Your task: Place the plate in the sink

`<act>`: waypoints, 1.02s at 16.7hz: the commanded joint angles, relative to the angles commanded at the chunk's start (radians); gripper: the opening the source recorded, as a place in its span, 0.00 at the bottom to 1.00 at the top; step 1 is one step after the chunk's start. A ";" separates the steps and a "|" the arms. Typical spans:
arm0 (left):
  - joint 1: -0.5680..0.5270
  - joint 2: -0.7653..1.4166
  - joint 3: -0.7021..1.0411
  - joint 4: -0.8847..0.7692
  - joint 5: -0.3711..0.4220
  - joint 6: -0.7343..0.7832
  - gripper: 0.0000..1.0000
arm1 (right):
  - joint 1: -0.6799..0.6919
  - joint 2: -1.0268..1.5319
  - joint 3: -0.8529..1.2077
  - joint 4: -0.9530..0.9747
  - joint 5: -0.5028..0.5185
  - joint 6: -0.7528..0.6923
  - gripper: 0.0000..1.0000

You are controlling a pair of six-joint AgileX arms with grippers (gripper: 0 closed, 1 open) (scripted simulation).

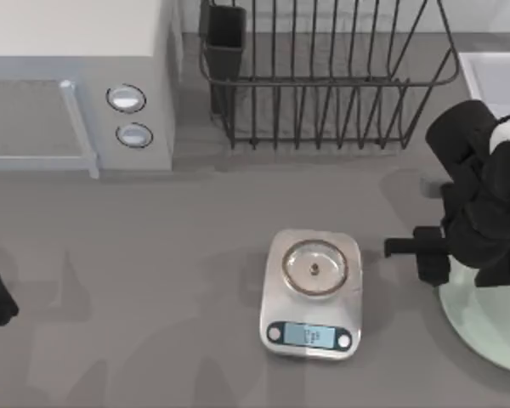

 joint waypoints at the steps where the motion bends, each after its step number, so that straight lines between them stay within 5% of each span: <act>1: 0.000 0.000 0.000 0.000 0.000 0.000 1.00 | 0.000 0.000 0.000 0.000 0.000 0.000 0.02; 12: 0.000 0.000 0.000 0.000 0.000 0.000 1.00 | -0.015 -0.069 0.043 -0.010 0.007 -0.001 0.00; 17: 0.000 0.000 0.000 0.000 0.000 0.000 1.00 | -0.017 -0.059 0.257 -0.229 0.008 0.001 0.00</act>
